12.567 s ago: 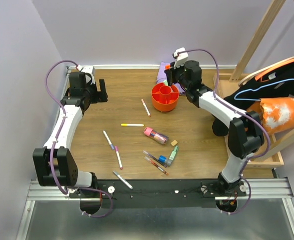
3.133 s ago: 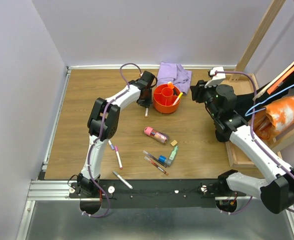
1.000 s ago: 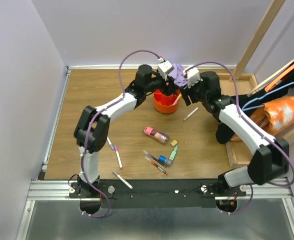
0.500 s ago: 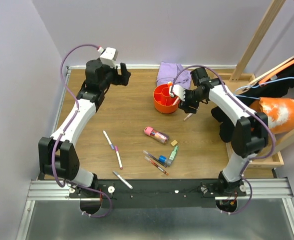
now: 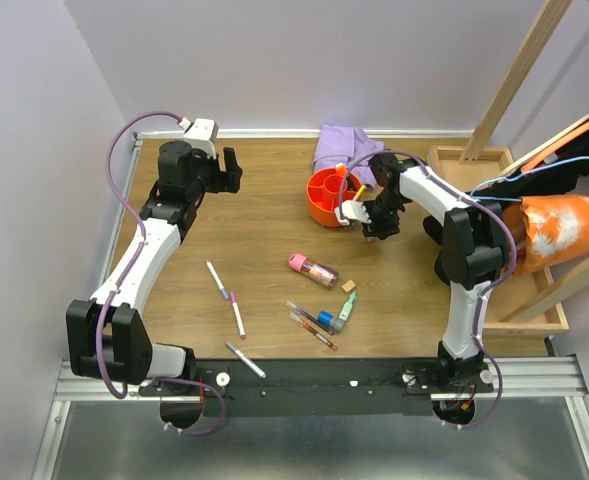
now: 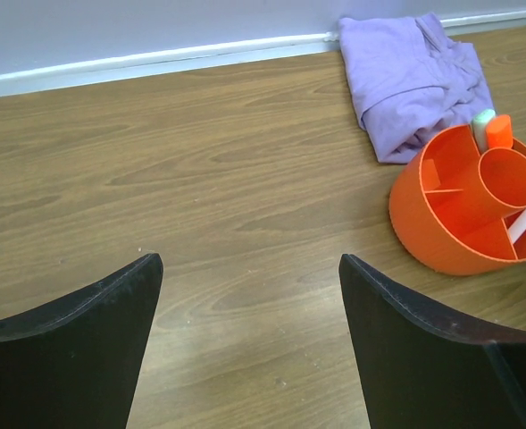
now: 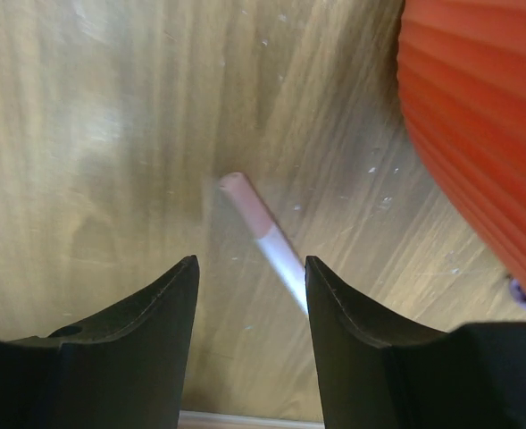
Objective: Sort the stationery into containers
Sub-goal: Pick up the pen from the center of the board.
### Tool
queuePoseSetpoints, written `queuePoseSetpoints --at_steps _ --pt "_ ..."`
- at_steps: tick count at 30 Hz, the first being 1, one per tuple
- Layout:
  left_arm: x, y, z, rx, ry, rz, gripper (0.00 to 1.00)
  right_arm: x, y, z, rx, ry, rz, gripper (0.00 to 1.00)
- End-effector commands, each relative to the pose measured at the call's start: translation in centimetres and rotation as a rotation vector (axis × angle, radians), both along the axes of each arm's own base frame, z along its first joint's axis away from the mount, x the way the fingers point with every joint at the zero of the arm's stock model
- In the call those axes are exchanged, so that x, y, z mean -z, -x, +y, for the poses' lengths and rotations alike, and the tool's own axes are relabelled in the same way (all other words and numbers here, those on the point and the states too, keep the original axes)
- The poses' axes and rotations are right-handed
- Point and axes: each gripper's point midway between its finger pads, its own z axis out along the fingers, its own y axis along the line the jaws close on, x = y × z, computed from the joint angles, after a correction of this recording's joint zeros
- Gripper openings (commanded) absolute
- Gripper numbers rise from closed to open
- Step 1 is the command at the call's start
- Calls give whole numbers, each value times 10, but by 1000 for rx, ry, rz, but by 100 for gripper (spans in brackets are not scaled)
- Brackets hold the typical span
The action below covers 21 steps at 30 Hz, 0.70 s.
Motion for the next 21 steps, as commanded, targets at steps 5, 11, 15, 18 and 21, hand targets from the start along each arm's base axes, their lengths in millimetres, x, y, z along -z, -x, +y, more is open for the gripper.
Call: queuePoseSetpoints --at_steps 5,11,15,18,21 --pt "7 6 14 -46 -13 18 89 19 -23 -4 -92 62 -9 54" --pt "9 4 17 -57 -18 21 89 30 -14 -10 -119 93 48 45" --pt "10 2 19 -61 -19 26 89 40 -5 -14 -140 116 88 38" --pt "11 1 19 -63 -15 30 89 48 2 -19 -146 132 105 41" --pt "11 -1 19 -60 -13 30 89 55 14 -24 -147 152 148 35"
